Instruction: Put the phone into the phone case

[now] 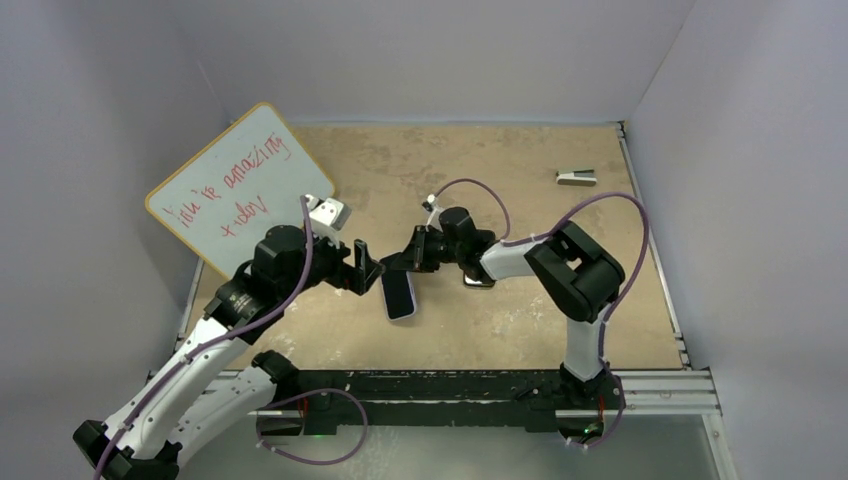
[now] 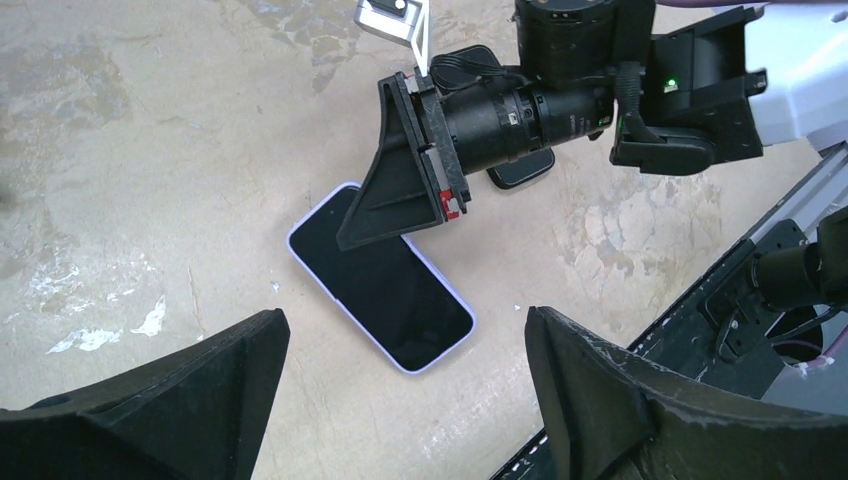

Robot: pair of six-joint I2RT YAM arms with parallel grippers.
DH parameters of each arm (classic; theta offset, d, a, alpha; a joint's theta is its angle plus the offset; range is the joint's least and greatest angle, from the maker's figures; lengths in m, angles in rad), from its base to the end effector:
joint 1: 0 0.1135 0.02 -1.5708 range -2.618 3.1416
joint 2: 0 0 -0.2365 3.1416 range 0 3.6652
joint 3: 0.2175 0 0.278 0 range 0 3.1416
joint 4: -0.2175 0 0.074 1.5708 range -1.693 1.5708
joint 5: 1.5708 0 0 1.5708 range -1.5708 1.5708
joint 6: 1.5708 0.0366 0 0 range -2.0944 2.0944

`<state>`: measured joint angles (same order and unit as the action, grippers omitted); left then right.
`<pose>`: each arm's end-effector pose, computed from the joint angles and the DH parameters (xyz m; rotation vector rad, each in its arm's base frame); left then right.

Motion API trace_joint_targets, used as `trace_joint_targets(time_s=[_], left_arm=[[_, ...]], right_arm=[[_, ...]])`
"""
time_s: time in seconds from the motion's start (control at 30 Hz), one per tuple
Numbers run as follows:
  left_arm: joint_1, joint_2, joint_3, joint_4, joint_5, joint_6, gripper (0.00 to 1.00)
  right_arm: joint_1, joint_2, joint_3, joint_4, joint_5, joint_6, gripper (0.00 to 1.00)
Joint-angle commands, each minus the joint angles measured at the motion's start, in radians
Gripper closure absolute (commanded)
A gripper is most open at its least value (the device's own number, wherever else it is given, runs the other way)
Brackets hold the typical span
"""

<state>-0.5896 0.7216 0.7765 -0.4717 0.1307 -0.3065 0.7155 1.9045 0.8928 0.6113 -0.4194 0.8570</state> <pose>0.1728 -0.1213 0.2999 0.3761 2.0194 -0.6997 0.2855 0.2679 0.0968 -0.1546 2.2263 1.3685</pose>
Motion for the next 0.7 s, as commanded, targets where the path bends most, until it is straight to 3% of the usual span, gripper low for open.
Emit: trace_joint_targets(time_s=[0.0,0.43,0.6,0.67], left_arm=[[-0.001,-0.003,0.019,0.013,-0.021,0.023,0.08],[0.0,-0.013,0.015,0.004,-0.058,0.017,0.08],[-0.001,0.006,0.021,-0.004,-0.056,0.015,0.08],[-0.001,0.012,0.024,-0.007,-0.053,0.015,0.08]], right_arm=[[-0.039,0.029,0.057,-0.005,-0.031,-0.042,0.86],[-0.127,-0.019,0.176,-0.308,0.026,-0.164,0.23],[-0.13,-0.126,0.206,-0.468,0.079,-0.241,0.02],[-0.13,-0.185,0.194,-0.523,0.115,-0.257,0.01]])
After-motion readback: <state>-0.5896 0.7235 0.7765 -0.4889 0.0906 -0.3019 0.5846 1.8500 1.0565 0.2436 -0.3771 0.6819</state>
